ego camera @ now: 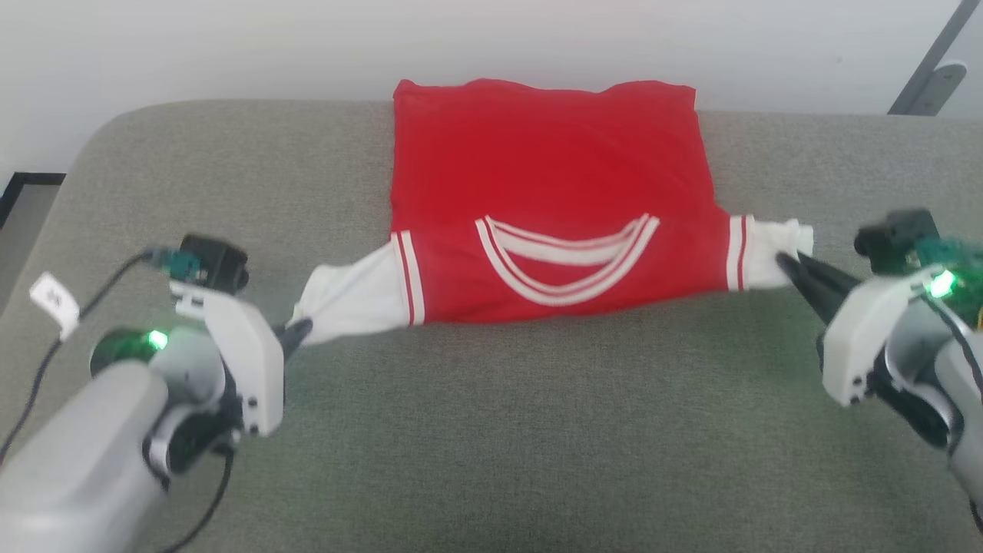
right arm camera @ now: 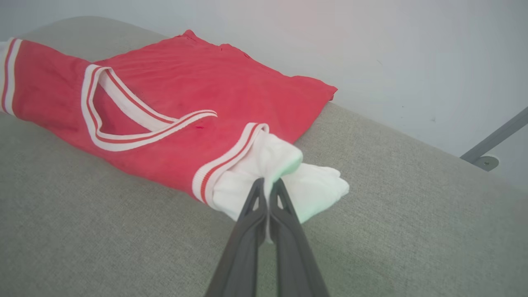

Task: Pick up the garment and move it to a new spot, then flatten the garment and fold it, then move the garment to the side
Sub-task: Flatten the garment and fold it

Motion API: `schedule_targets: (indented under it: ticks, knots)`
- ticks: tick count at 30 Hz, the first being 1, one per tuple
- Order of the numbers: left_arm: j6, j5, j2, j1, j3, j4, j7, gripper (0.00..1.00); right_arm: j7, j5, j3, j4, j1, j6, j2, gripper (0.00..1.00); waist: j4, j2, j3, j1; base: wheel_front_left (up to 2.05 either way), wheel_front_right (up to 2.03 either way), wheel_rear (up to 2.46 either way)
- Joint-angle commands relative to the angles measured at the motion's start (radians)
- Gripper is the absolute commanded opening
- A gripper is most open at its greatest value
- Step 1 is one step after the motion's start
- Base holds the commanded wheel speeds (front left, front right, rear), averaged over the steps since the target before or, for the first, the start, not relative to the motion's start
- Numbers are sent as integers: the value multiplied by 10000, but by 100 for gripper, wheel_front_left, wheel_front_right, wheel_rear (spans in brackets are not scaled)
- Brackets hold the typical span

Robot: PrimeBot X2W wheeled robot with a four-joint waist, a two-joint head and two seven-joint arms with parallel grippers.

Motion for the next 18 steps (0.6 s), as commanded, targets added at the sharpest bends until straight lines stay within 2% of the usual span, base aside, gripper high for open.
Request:
schedule_targets:
  ticks: [1, 11, 18]
  knots:
    - [156, -49, 200, 476, 61, -437, -181, 0, -156, -144, -204, -262, 426, 1, -76, 0, -20, 0, 36, 0, 0, 0, 0]
    - [1482, -438, 1179, 2920, 295, -2731, -663, 0, 90, -828, -1942, -1771, 3304, 1, 92, 0, -64, 0, 295, 0, 0, 0, 0]
    - [2260, -603, 1752, 4474, 428, -3702, -1047, 0, 708, -1448, -3129, -3181, 5441, 1, 402, 0, -84, 0, 497, 0, 0, 0, 0]
